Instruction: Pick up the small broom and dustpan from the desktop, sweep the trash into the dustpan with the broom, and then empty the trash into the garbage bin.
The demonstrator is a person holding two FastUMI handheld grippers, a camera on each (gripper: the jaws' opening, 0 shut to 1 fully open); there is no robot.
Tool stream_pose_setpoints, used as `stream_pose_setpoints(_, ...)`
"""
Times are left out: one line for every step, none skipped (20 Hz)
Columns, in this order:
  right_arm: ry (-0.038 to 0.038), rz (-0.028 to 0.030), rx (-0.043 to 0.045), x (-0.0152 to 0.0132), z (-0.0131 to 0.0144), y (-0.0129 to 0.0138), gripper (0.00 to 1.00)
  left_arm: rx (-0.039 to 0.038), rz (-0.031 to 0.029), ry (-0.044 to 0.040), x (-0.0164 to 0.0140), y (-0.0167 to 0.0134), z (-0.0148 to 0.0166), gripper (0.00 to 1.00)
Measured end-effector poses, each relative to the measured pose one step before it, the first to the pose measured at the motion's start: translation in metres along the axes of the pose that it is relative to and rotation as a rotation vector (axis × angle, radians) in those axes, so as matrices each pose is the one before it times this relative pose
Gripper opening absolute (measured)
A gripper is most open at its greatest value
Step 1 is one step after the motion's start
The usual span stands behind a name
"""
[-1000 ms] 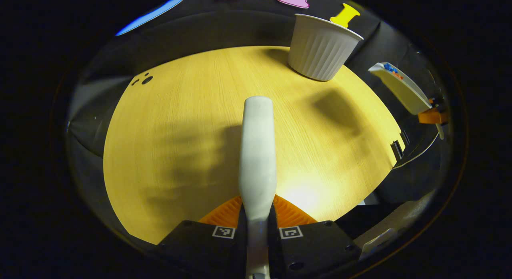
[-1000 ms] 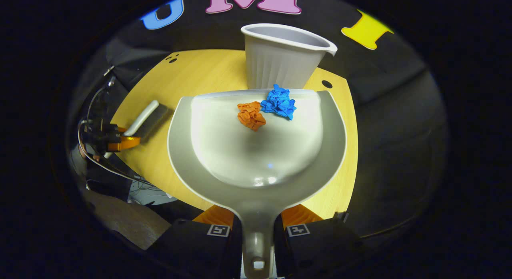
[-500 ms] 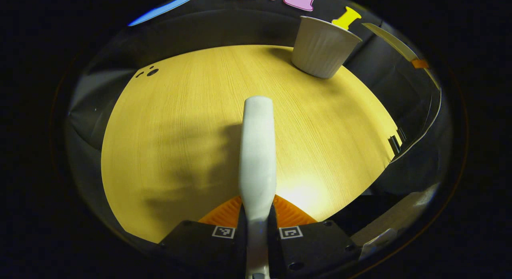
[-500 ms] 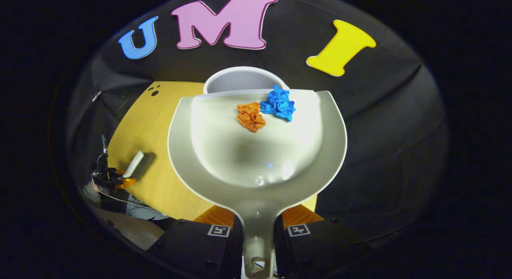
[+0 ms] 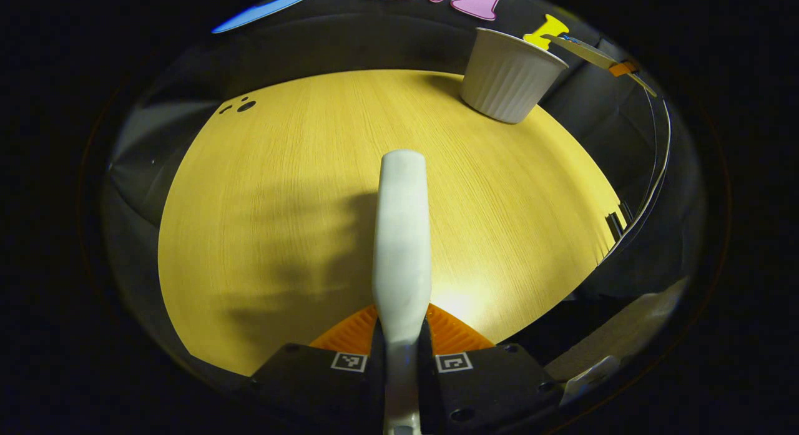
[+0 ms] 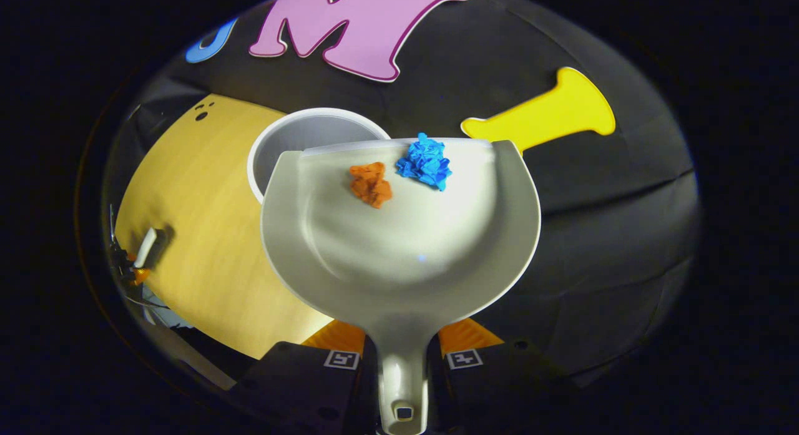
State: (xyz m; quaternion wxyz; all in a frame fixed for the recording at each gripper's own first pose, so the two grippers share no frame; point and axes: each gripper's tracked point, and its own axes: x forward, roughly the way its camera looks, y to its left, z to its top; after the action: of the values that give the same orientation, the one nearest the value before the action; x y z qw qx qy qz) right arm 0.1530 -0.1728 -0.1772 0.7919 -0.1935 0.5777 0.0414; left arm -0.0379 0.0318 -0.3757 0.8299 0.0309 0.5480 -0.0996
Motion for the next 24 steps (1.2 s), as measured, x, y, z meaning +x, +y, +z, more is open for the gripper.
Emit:
stream_pose_setpoints(0.01950,-0.00996,-0.03467,0.00466,0.00389,-0.00044,0.36,-0.00223,0.00352,0.00088,-0.00098,0.00106,-0.00207,0.26)
stream_pose_setpoints(0.01937,-0.00939,-0.04117,0.00383,0.00431,-0.00057,0.36,-0.00344,0.00263,0.00041,-0.00092,0.00251,-0.00073,0.26)
stream_pose_setpoints(0.02065,-0.01150,-0.04935,0.00095,0.00262,-0.00275,0.36,-0.00340,0.00000,0.00095,0.00123,0.00013,-0.00273,0.26)
stream_pose_setpoints(0.02407,-0.01395,-0.04918,0.00036,0.00320,-0.00229,0.36,-0.00401,0.00081,0.00128,0.00134,0.00064,-0.00140,0.26)
stream_pose_setpoints(0.02102,-0.01018,-0.05206,0.00098,0.00447,-0.00116,0.40,-0.00326,0.00298,0.00117,0.00078,0.00058,-0.00179,0.26)
stream_pose_setpoints(0.03085,-0.01459,-0.06942,0.00109,0.00566,-0.00641,0.36,-0.00545,0.00555,0.00205,-0.00025,0.00128,-0.00198,0.26)
stream_pose_setpoints(0.02894,-0.02461,-0.06090,0.00136,0.00529,-0.00770,0.36,-0.00500,0.00285,-0.00125,-0.00112,0.00116,-0.00026,0.26)
stream_pose_setpoints(0.01643,-0.01651,-0.03851,0.00000,0.00353,-0.00656,0.36,-0.00679,-0.00037,-0.00063,-0.00025,0.00025,-0.00133,0.26)
stream_pose_setpoints(0.01093,-0.00771,-0.02411,0.00097,0.00303,-0.00492,0.31,-0.00723,0.00025,0.00148,-0.00046,0.00022,-0.00057,0.26)
stream_pose_setpoints(0.00438,0.00706,-0.00745,-0.00045,0.00437,-0.00109,0.35,-0.00473,0.00185,0.00162,-0.00014,0.00046,-0.00145,0.26)
stream_pose_setpoints(0.00153,0.01455,0.00486,0.00038,0.00293,0.00195,0.36,-0.00352,0.00347,0.00140,-0.00060,0.00062,-0.00063,0.26)
stream_pose_setpoints(-0.00199,0.01117,0.00420,0.00093,0.00426,0.00159,0.36,-0.00266,0.00191,0.00032,0.00030,-0.00042,0.00005,0.26)
stream_pose_setpoints(0.00549,0.00539,-0.00977,0.00119,0.00357,0.00210,0.36,-0.00116,0.00088,0.00075,-0.00073,0.00058,-0.00032,0.26)
stream_pose_setpoints(0.02386,0.00218,-0.03664,0.00199,-0.00109,0.00127,0.35,0.00286,0.00169,0.00411,-0.00051,0.00055,-0.00097,0.26)
stream_pose_setpoints(0.01796,-0.00017,-0.03019,0.00102,-0.00062,0.00149,0.35,0.00265,0.00424,0.00175,0.00043,0.00070,-0.00003,0.26)
stream_pose_setpoints(0.01469,-0.00408,-0.02221,0.00068,-0.00060,0.00172,0.36,0.00010,0.00393,0.00025,-0.00049,0.00076,0.00014,0.26)
stream_pose_setpoints(-0.00102,-0.00152,-0.00350,0.00044,0.00291,-0.00040,0.39,-0.00396,0.00223,-0.00070,-0.00001,-0.00031,-0.00031,0.24)
stream_pose_setpoints(-0.00699,0.00637,0.00379,-0.00103,0.00338,0.00065,0.36,-0.00669,0.00120,-0.00146,-0.00067,0.00033,0.00032,0.24)
stream_pose_setpoints(-0.00250,0.00773,-0.00162,-0.00003,-0.00104,0.00057,0.36,-0.00744,0.00061,0.00032,-0.00028,0.00103,-0.00032,0.24)
stream_pose_setpoints(0.00166,0.00168,-0.00294,0.00134,-0.00068,-0.00072,0.36,-0.00466,0.00091,0.00062,-0.00057,0.00061,0.00004,0.26)
stream_pose_setpoints(0.00157,-0.00504,-0.00901,-0.00086,0.00062,-0.00138,0.36,-0.00240,0.00202,0.00073,-0.00088,0.00150,-0.00058,0.26)
stream_pose_setpoints(-0.00556,-0.00661,-0.00718,0.00018,0.00195,-0.00104,0.36,-0.00211,0.00006,0.00101,-0.00013,-0.00141,-0.00097,0.26)
stream_pose_setpoints(-0.00699,-0.00334,0.00075,-0.00029,0.00285,0.00054,0.36,-0.00257,-0.00133,0.00075,0.00089,0.00105,-0.00034,0.26)
stream_pose_setpoints(-0.00517,-0.00286,0.00088,-0.00052,0.00149,0.00076,0.36,-0.00192,-0.00134,-0.00045,-0.00019,-0.00097,0.00054,0.26)
